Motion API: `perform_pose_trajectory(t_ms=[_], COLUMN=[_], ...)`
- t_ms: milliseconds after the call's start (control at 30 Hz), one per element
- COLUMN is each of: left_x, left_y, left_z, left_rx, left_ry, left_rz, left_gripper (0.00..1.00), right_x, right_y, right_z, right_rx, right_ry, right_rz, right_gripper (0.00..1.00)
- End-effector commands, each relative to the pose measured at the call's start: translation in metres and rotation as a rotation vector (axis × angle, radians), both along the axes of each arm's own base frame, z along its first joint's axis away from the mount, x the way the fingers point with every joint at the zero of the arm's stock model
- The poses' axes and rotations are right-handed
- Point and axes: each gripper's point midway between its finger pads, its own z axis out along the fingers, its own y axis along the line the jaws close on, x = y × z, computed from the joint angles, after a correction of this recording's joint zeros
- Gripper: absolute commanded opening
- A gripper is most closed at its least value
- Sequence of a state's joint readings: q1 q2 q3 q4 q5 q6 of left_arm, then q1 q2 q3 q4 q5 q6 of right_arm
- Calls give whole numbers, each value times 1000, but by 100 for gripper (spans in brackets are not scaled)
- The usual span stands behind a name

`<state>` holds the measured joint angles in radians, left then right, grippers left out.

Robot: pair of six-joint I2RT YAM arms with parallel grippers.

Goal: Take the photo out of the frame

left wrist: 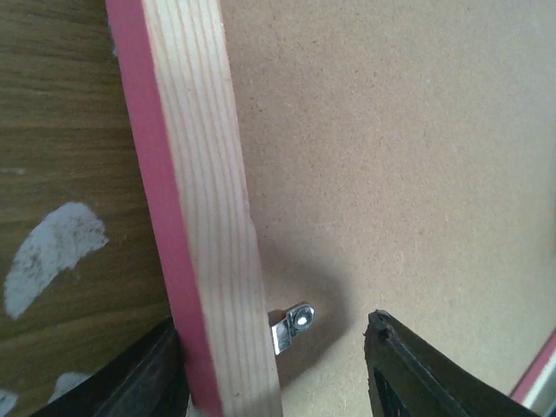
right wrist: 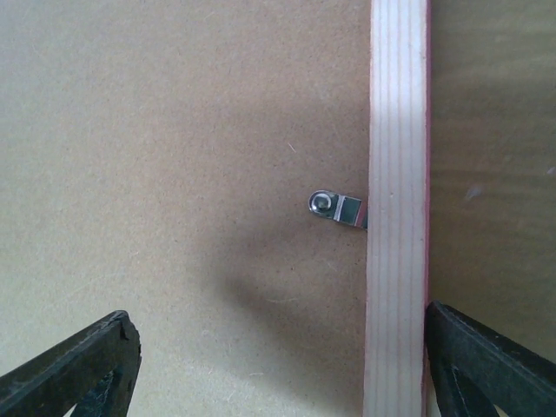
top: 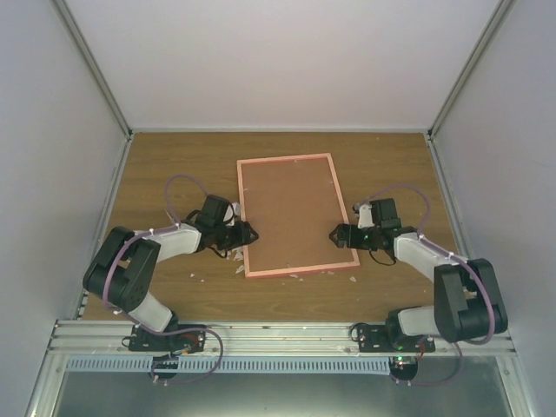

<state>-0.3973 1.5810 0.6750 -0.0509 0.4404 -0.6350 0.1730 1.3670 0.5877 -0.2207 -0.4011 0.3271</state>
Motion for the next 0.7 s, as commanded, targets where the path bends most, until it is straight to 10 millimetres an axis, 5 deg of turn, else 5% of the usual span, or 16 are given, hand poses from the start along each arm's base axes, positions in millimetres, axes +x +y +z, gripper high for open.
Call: perform_pose_trajectory(t_ms=[0,367,667], left_x=[-12,-32,-30], left_y=[9,34,64], left_z=[-4,-8,-3], left_rx=[134,247,372], left_ry=[-13,-9,-23], left_rz=[-11,35,131], left_gripper=[56,70,88], right_x=[-29,-60,-47], right_y=[25,41,22], right_z=[2,2,6], right_rx=[83,139,39], right_ry=[53,92,25], right_rz=[69,86,-4], right_gripper=[89,94,97])
